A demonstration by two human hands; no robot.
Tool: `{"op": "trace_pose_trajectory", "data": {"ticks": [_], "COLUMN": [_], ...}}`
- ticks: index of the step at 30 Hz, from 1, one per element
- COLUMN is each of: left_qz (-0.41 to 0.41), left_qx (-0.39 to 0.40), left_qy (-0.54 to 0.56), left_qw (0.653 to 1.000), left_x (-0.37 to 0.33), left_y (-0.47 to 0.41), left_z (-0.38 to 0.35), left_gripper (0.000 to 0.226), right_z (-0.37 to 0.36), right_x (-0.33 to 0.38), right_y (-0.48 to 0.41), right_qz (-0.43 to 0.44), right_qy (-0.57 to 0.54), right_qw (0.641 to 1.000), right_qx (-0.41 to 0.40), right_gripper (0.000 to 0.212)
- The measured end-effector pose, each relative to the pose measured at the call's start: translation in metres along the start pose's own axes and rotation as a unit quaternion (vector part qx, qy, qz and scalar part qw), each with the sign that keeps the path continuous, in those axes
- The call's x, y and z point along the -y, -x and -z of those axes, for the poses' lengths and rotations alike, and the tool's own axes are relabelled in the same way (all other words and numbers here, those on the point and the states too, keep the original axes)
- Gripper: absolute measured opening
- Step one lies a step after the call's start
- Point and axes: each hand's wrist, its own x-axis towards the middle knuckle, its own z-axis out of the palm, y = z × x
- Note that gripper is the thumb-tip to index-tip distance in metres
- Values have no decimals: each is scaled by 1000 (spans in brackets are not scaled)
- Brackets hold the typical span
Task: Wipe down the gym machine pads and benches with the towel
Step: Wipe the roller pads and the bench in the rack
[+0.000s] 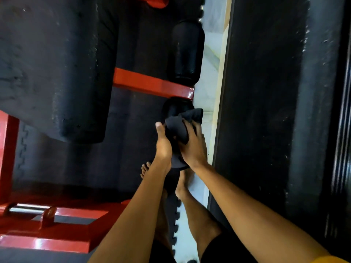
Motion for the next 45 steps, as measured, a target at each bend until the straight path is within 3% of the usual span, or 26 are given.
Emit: {"op": "trace_pose_trajectory", "data": {"ticks": [4,8,13,15,17,20,21,23,25,26,29,31,33,34,38,39,41,43,45], "left_qz": [-8,23,29,6,-36,-88,-92,-52,20,35,7,-9,13,33,96,103,81,10,-65], "left_qx": [-1,5,61,98,88,0,-29,-20,69,113,146,140,141,138,145,145,99,13,-55], "left_qy": [-126,-120,-12,-31,-68,-82,-75,-40,-17,-23,-24,-39,-71,-95,-187,-213,-253,-268,-284], "left_qw": [992,992,998,995,993,993,993,998,997,993,989,989,987,985,967,961,959,963,955], "left_x": [-12,-32,-68,-80,-93,-112,-117,-132,-148,-154,-168,-176,-178,-176,-167,-165,-165,-170,-186], "left_y": [17,35,40,34,29,7,-4,-23,-37,-42,-61,-74,-81,-84,-98,-104,-116,-128,-137], "left_z": [-14,-33,-49,-54,-59,-62,-60,-55,-52,-50,-48,-49,-50,-50,-57,-58,-60,-57,-56], "left_gripper": [43,27,64,67,53,23,29,64,81,75,44,40,39,37,27,22,15,24,19], "right_z": [31,65,109,124,135,147,153,162,167,166,167,172,178,179,179,177,171,161,147], "right_x": [15,33,52,51,56,66,71,79,82,82,90,91,91,91,90,90,95,99,100], "right_y": [0,-13,-34,-47,-58,-72,-75,-86,-98,-103,-128,-151,-175,-187,-241,-255,-283,-303,-319], "right_qz": [-95,-128,-149,-172,-199,-229,-247,-299,-324,-327,-326,-299,-260,-247,-193,-176,-138,-67,3], "right_qy": [-108,-203,-347,-376,-397,-470,-488,-511,-526,-529,-501,-433,-326,-278,-112,-75,-15,50,84], "right_qw": [989,971,923,908,894,849,833,799,777,774,797,849,908,928,974,980,988,995,996], "right_qx": [23,6,77,71,62,75,86,110,120,120,89,52,39,38,47,59,67,55,28], "right_gripper": [70,70,81,76,63,41,34,21,24,26,22,18,7,12,5,12,22,25,27]}}
